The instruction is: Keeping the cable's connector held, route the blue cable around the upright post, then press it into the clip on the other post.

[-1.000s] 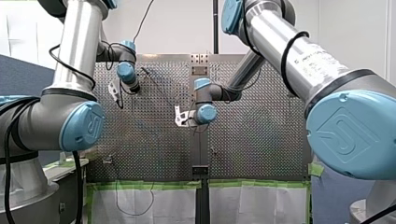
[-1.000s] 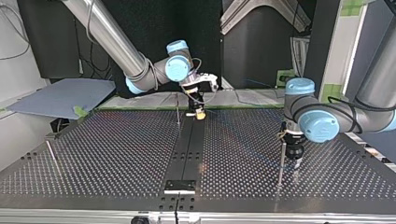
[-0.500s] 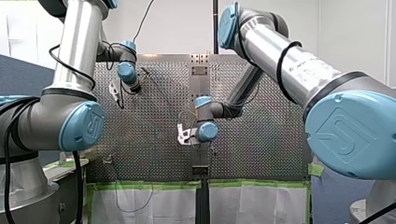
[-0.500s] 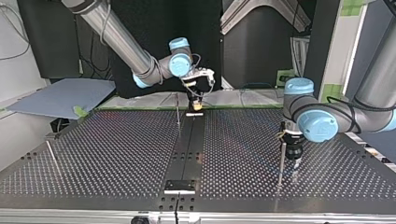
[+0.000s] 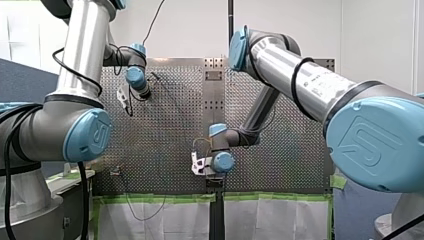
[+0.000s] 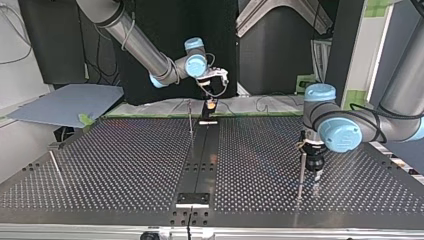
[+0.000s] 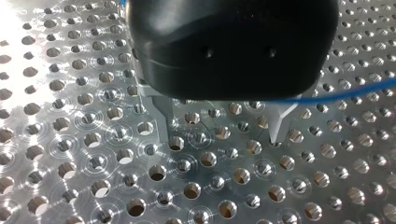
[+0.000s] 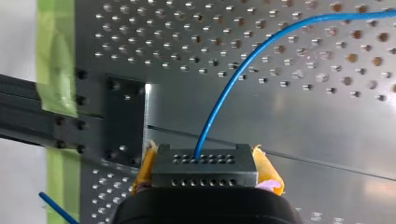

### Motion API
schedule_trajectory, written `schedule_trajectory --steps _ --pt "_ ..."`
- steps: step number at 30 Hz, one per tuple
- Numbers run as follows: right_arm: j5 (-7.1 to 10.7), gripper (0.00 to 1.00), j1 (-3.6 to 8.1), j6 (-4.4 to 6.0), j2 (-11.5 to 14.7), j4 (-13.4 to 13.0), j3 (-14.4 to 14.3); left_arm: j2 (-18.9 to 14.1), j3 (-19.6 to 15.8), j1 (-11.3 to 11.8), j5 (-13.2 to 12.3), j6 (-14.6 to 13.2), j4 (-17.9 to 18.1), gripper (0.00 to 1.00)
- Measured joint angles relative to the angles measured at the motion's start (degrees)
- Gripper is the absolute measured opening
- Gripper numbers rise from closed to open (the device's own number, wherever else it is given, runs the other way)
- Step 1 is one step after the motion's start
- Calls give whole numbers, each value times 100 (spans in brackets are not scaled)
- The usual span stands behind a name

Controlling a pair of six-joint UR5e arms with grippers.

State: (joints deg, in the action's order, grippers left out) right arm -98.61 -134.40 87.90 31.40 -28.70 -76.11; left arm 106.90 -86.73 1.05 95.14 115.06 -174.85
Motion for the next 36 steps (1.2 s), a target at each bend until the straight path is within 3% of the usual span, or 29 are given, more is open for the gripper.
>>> schedule_trajectory --steps 18,26,36 --pt "-128 0 65 189 -938 -693 -163 1 0 1 0 0 25 100" --pt "-222 0 182 392 -1042 -1081 -515 0 0 1 0 0 28 100" --pt "-359 0 372 455 -1044 -1621 -1047 1 0 0 0 6 23 100"
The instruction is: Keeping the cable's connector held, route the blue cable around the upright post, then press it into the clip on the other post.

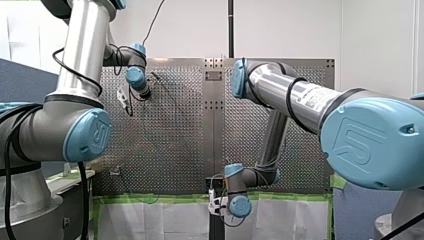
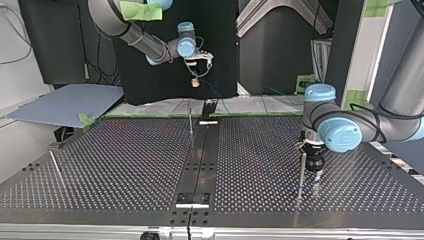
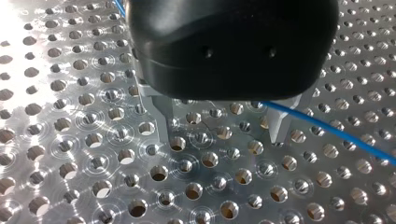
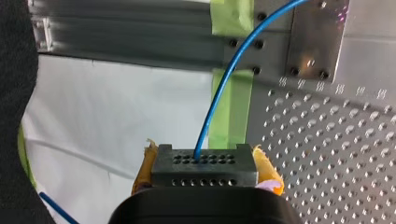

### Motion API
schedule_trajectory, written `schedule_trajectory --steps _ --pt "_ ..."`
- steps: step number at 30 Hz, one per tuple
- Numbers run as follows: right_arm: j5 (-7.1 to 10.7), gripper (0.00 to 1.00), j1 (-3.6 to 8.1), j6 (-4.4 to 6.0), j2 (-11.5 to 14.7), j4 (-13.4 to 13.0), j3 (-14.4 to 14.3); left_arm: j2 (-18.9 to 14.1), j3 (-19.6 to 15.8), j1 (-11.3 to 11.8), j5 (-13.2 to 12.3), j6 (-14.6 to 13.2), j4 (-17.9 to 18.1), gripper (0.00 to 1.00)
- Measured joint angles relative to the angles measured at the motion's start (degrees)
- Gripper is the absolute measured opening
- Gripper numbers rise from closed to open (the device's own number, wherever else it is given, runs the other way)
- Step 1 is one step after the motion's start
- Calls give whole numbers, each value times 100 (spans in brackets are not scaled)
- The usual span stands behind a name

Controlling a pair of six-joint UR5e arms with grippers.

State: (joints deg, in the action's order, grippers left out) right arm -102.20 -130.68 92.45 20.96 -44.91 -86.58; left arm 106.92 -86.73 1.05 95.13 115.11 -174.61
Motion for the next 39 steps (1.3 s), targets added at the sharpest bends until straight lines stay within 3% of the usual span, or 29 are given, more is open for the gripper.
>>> schedule_trajectory --steps 13,23,39 --pt "-38 0 250 11 101 -687 -688 -1 0 -16 0 11 -4 100" --pt "-19 0 411 63 548 -1178 -1178 0 0 -17 19 10 -1 100" --pt "7 0 517 74 1307 -1936 -1938 -1 0 -57 208 24 -22 100"
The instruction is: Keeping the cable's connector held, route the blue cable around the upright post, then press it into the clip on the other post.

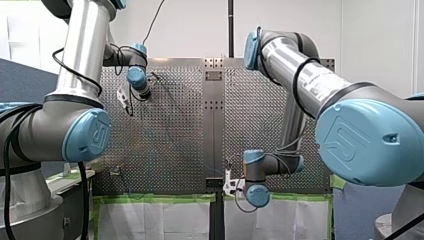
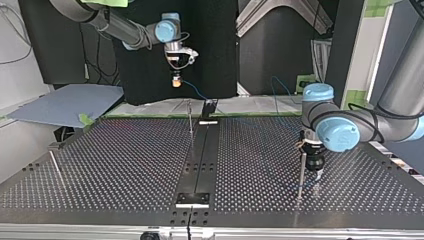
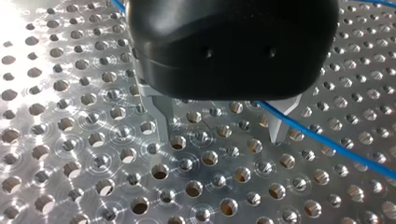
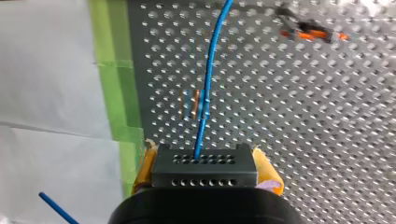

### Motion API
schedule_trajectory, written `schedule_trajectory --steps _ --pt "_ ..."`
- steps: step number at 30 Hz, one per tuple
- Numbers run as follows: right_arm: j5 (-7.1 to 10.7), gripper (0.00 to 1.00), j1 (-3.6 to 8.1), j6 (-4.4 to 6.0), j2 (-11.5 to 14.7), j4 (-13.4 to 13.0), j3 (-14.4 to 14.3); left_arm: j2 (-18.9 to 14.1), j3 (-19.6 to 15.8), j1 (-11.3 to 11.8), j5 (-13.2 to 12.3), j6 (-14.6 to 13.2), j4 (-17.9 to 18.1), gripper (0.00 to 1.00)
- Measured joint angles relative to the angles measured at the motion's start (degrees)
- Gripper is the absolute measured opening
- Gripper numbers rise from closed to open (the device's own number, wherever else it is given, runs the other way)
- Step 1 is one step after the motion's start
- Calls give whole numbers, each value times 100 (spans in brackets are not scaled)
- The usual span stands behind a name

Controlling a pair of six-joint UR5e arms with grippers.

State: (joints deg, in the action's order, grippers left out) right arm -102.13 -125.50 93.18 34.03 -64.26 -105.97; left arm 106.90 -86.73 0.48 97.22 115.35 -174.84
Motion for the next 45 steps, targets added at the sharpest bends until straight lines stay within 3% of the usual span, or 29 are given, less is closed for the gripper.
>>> schedule_trajectory --steps 9,22,29,39,45 --pt "59 0 126 18 404 -238 -404 0 0 -28 60 4 -6 100" --pt "455 0 302 102 972 -632 -889 0 0 -33 65 5 -17 100" --pt "505 0 395 167 780 -848 -903 0 1 -50 144 5 -23 100" --pt "526 0 476 192 674 -878 -905 0 0 -66 183 41 -41 100" --pt "592 0 501 173 625 -885 -905 0 0 -74 265 242 -101 100"
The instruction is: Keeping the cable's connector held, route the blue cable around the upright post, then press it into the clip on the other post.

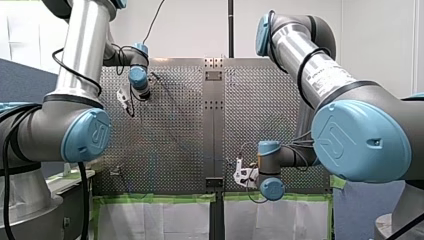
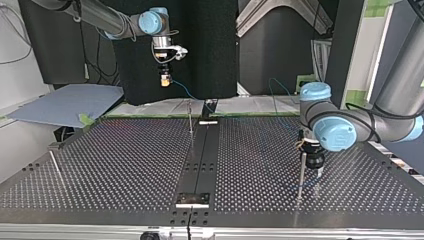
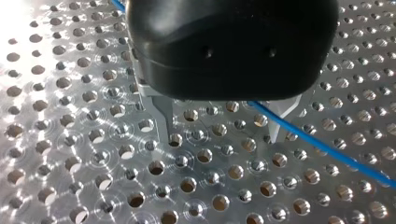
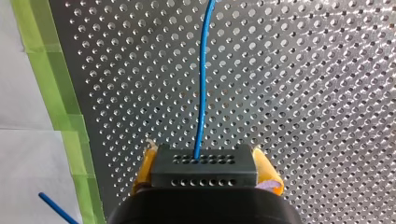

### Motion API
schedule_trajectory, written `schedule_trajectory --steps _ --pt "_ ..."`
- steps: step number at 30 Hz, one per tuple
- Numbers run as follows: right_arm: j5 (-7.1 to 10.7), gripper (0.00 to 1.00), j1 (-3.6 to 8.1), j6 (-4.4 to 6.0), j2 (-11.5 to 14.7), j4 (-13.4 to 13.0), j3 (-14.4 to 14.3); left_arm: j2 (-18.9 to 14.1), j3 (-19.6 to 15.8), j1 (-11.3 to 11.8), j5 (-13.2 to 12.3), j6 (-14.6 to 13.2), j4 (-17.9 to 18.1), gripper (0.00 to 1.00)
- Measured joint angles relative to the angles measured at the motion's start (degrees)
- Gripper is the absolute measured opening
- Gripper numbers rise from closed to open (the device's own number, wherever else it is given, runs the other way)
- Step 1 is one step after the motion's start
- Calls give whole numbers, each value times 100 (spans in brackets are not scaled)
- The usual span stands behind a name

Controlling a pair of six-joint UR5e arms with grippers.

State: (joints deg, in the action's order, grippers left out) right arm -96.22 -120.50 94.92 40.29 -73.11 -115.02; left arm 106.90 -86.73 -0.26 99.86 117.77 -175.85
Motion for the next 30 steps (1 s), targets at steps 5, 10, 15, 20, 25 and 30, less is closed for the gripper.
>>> schedule_trajectory --steps 5,10,15,20,25,30 --pt "13 0 2 -6 -12 -9 0 0 0 -1 -89 239 -53 100" --pt "14 0 2 -7 -12 -14 0 0 0 7 -264 462 -62 100" --pt "15 0 4 -4 -13 -19 0 0 -52 40 -298 684 -36 100" --pt "17 0 11 1 -14 -26 0 0 -265 105 -350 935 160 100" --pt "22 0 12 7 -15 -34 0 0 -449 117 -335 1201 408 100" --pt "27 0 13 9 -13 -42 0 0 -481 117 -227 1450 487 100"
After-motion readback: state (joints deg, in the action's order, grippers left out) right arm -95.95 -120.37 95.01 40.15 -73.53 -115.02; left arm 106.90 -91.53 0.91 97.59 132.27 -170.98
